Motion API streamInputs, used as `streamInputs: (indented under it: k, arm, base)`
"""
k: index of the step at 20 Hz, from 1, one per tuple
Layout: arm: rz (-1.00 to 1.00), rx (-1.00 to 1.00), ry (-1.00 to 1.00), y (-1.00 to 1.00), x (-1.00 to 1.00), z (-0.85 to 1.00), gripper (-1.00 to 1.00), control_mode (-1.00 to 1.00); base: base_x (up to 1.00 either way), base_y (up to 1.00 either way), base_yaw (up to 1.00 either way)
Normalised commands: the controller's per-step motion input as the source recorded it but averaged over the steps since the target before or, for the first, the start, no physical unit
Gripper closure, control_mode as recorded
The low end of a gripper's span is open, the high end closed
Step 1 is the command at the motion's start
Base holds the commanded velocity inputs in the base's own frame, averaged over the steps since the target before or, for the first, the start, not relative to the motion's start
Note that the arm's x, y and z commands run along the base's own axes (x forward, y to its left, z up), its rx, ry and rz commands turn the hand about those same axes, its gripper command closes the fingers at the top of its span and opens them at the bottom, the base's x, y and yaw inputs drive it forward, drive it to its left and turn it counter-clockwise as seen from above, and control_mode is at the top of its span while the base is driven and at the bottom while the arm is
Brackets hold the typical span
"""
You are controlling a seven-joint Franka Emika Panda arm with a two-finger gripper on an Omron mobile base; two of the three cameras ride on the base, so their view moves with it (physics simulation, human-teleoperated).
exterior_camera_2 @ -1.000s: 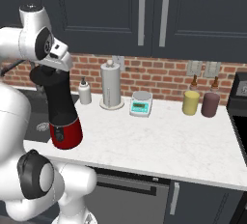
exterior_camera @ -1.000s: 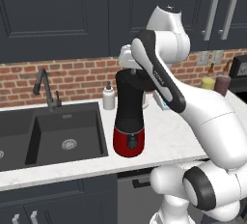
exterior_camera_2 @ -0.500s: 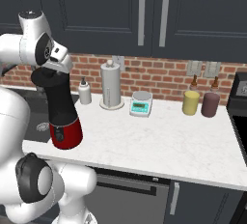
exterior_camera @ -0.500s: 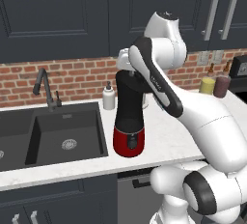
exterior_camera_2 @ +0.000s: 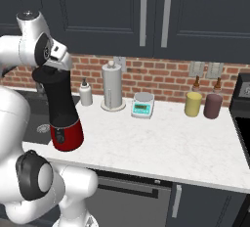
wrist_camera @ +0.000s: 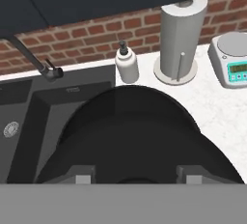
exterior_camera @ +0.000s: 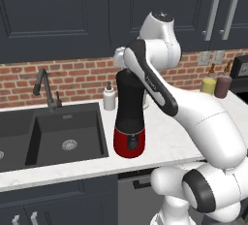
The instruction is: Close the lid blender by securely placing the lid on top.
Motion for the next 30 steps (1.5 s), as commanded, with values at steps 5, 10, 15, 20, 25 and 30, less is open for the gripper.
streamInputs:
  k: [5,10,15,20,25,30]
  arm:
    - [0.0,-0.05,-0.11,0.12,0.19,-0.17,1.0,-1.0]
    - [0.0,-0.05,-0.14,0.01,0.12,-0.24,1.0,-1.0]
    - [0.0,-0.04,-0.14,0.0,0.12,-0.16,1.0,-1.0]
    - [0.0,-0.02,-0.14,0.0,0.12,-0.1,1.0,-1.0]
    - [0.0,-0.01,-0.14,0.0,0.13,-0.1,1.0,-1.0]
    - [0.0,0.0,-0.12,0.0,0.14,-0.11,1.0,-1.0]
  base:
    - [0.0,0.0,0.0]
    - [0.0,0.0,0.0]
    - [0.0,0.0,0.0]
    - [0.0,0.0,0.0]
    - [0.0,0.0,0.0]
    - [0.0,0.0,0.0]
